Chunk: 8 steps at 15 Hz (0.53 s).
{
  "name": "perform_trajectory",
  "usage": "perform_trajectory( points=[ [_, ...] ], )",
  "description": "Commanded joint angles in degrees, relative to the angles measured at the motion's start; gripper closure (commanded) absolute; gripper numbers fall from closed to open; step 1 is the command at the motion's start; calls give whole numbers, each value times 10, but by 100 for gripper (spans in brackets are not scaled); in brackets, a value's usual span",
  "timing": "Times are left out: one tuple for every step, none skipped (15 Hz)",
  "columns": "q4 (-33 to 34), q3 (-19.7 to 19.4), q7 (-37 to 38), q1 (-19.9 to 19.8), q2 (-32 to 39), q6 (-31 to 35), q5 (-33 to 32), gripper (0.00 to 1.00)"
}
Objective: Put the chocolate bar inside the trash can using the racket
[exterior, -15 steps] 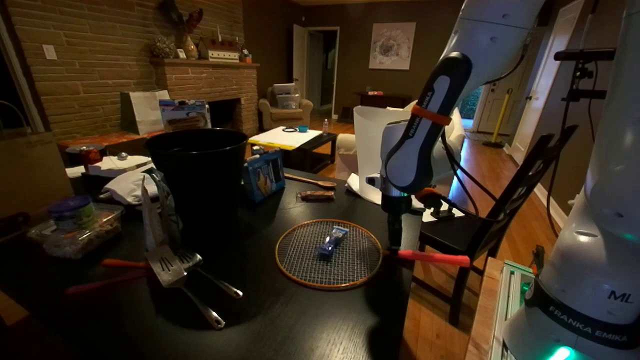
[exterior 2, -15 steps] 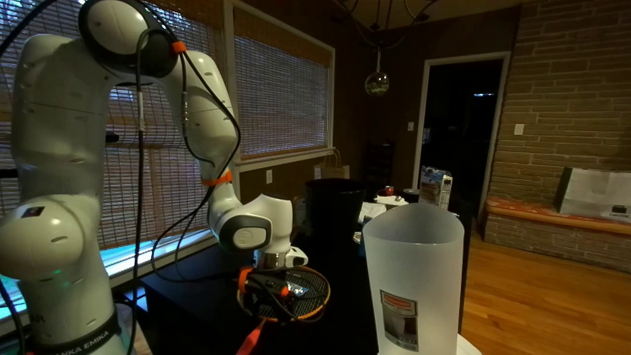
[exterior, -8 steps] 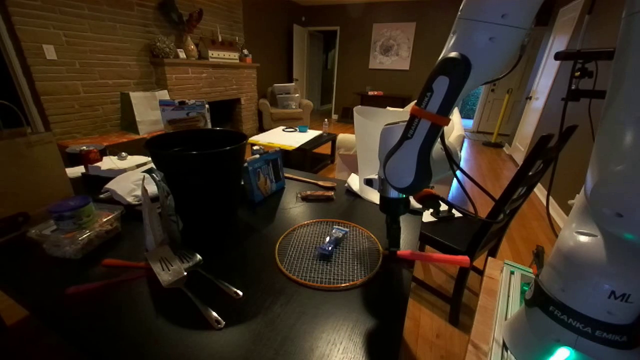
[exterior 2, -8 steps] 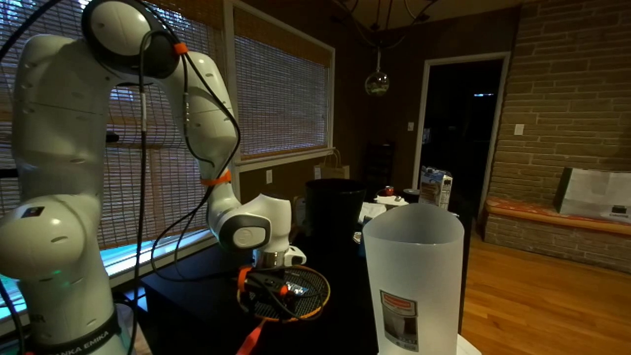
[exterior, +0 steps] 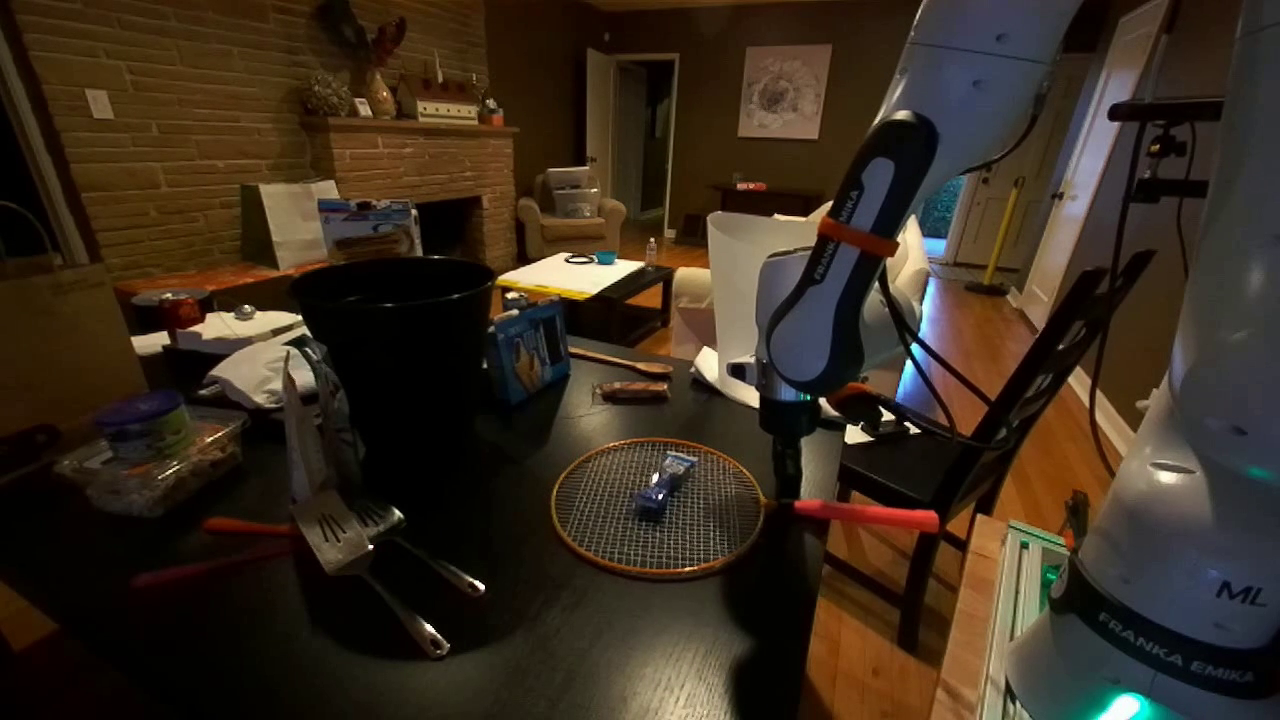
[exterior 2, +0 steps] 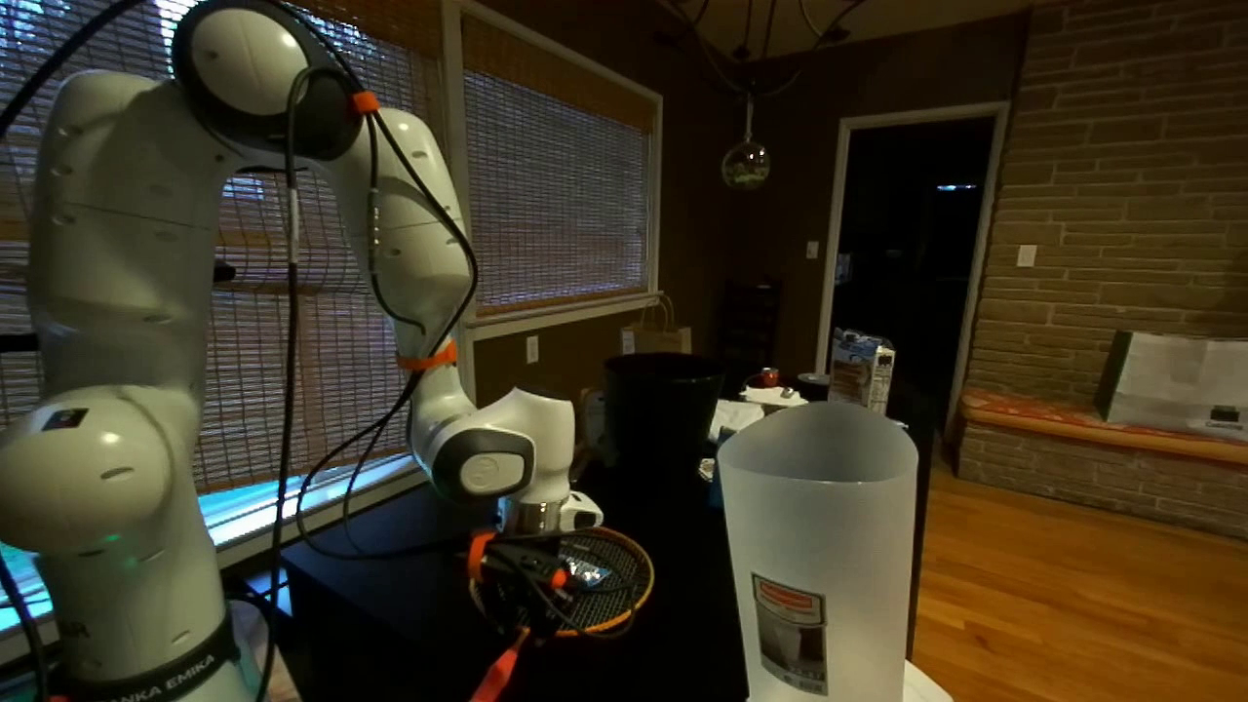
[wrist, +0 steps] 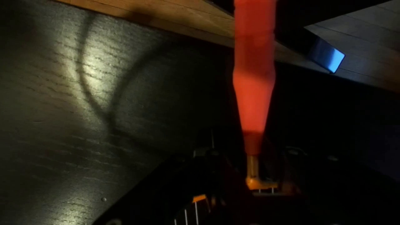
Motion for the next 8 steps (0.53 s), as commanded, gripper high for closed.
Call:
perform_trajectory(
  points=[
    [1, 8, 6, -7, 9, 7, 2, 95],
    [1, 8, 6, -7, 9, 7, 1, 98],
    [1, 8, 6, -7, 10, 7, 1, 100],
    [1, 7, 7, -6, 11, 7, 0, 97],
    [1, 8, 7, -6, 13, 8, 1, 96],
    [1, 7, 8, -6, 13, 8, 0, 96],
    [1, 7, 9, -5, 14, 9, -1, 96],
    [1, 6, 10, -5, 15, 9, -2, 96]
  ],
)
